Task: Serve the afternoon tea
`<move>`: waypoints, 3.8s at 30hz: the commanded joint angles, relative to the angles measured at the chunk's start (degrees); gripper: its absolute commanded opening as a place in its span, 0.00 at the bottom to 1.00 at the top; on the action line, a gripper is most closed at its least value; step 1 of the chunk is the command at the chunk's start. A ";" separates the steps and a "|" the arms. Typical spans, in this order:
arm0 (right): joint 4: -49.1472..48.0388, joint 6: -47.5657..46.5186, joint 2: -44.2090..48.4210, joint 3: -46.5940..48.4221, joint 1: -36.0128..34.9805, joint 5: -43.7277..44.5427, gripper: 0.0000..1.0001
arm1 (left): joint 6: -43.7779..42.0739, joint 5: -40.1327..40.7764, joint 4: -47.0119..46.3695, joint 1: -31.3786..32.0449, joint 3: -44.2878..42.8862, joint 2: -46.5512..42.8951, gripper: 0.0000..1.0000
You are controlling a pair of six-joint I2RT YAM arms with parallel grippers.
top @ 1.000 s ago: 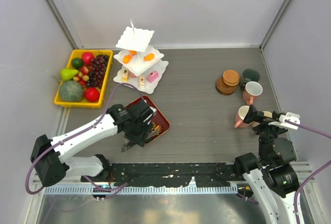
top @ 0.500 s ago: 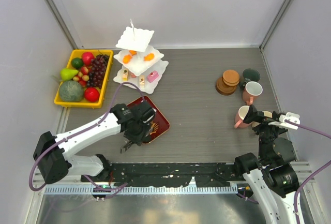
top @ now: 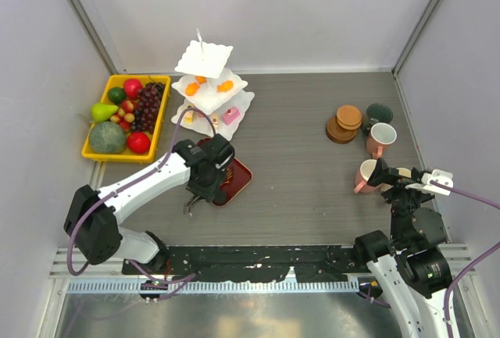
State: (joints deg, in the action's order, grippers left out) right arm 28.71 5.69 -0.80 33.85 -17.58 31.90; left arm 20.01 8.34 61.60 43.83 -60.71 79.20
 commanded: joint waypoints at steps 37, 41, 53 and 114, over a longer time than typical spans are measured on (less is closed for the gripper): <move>-2.43 -0.77 -0.52 -0.01 -0.34 0.80 0.95 | -4.09 -1.58 6.33 -2.43 -8.36 -8.80 0.36; -2.34 -0.86 -0.52 -0.01 -0.26 0.80 0.95 | -7.08 2.02 8.44 -6.47 -15.39 -8.71 0.36; -2.34 -0.95 -0.61 -0.01 -0.26 0.80 0.95 | -17.10 7.04 6.43 -16.85 -36.66 2.79 0.36; -2.34 -0.77 -0.87 0.08 -0.26 0.80 0.95 | -8.67 -10.89 0.89 -17.56 0.41 -12.67 0.57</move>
State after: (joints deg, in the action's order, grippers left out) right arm 28.71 5.67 -0.78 33.85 -17.58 31.90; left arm 10.37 -1.21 65.58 25.52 -61.21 65.52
